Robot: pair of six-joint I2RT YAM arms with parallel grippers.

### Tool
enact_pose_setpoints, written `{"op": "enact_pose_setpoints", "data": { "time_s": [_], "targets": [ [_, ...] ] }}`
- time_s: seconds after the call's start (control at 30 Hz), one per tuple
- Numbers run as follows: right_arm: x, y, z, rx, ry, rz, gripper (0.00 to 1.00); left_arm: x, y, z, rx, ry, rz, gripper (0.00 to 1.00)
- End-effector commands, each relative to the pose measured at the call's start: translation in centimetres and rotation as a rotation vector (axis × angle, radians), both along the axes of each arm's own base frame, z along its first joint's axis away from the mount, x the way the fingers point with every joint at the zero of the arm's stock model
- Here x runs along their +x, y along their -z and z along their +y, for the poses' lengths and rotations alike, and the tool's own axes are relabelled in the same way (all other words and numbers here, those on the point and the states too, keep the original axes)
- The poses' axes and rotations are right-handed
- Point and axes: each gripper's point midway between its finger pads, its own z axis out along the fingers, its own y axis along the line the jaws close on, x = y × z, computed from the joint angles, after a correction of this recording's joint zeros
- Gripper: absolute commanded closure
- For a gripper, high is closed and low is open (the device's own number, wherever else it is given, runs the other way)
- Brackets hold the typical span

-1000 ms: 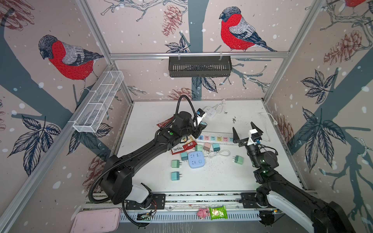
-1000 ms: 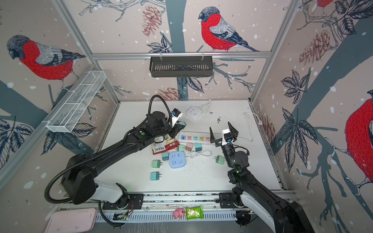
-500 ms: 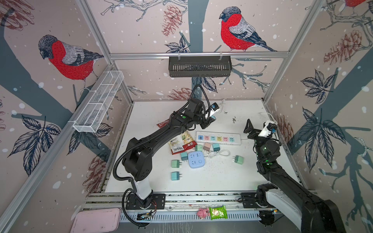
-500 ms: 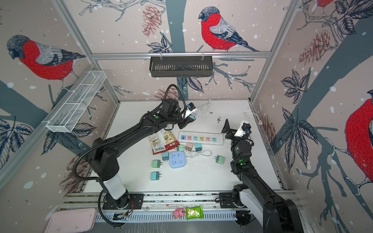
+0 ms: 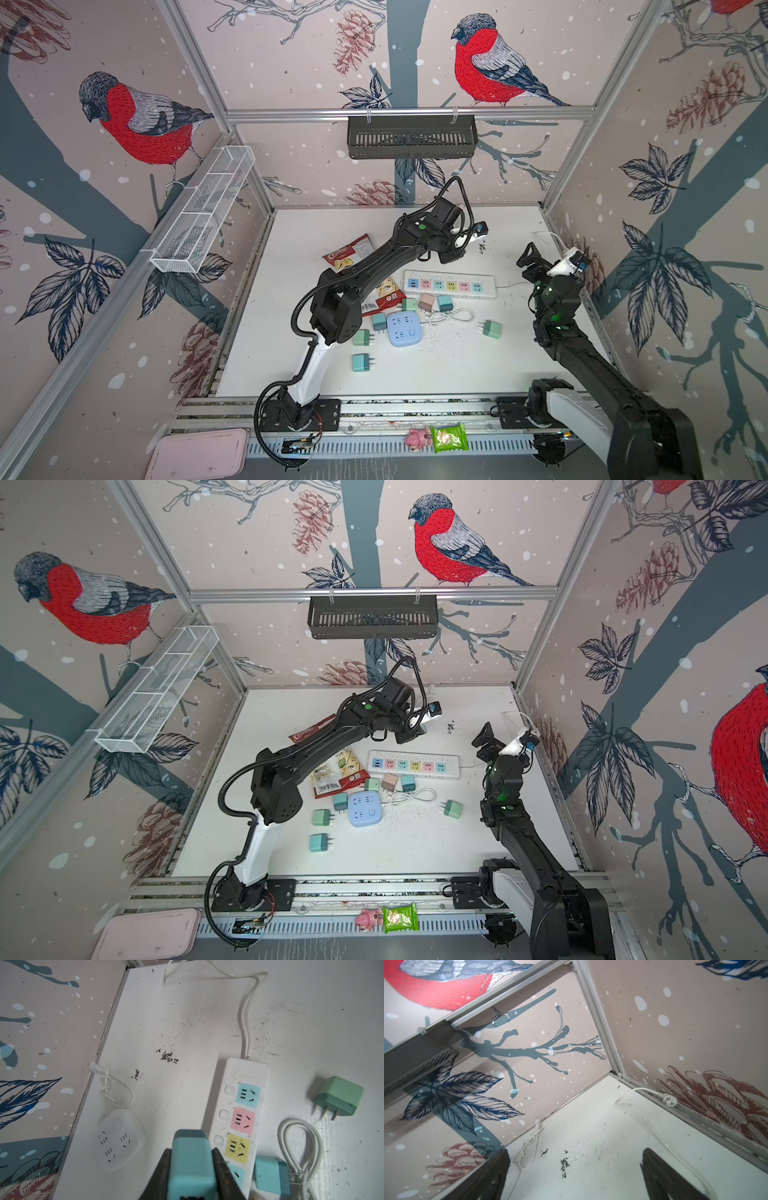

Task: Insert the plug
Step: 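Carry the teal plug with the left gripper over the power strip's cyan socket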

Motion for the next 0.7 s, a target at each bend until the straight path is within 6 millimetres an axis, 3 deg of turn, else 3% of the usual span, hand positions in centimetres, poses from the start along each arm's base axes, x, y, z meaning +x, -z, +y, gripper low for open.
{"op": "enact_pose_setpoints", "data": {
  "time_s": [0.0, 0.13, 0.27, 0.53, 0.67],
  "targets": [
    [0.1, 1.0, -0.6, 0.04, 0.032, 0.043, 0.0, -0.2, 0.8, -0.6, 0.062, 0.053, -0.022, 1.0],
    [0.1, 1.3, -1.0, 0.049, 0.054, 0.056, 0.0, 0.1, 0.9, -2.2, 0.071, 0.093, -0.069, 1.0],
    [-0.1, 1.9, -2.0, 0.081, 0.104, 0.058, 0.0, 0.0, 2.7, -3.4, 0.103, 0.125, -0.109, 1.0],
    [-0.2, 3.5, -3.8, 0.158, 0.164, 0.087, 0.0, -2.8, 6.8, -5.5, 0.179, 0.172, -0.08, 1.0],
    [-0.6, 3.9, -4.6, 0.187, 0.191, 0.084, 0.0, -4.1, 7.8, -6.1, 0.199, 0.199, -0.066, 1.0]
  ]
}}
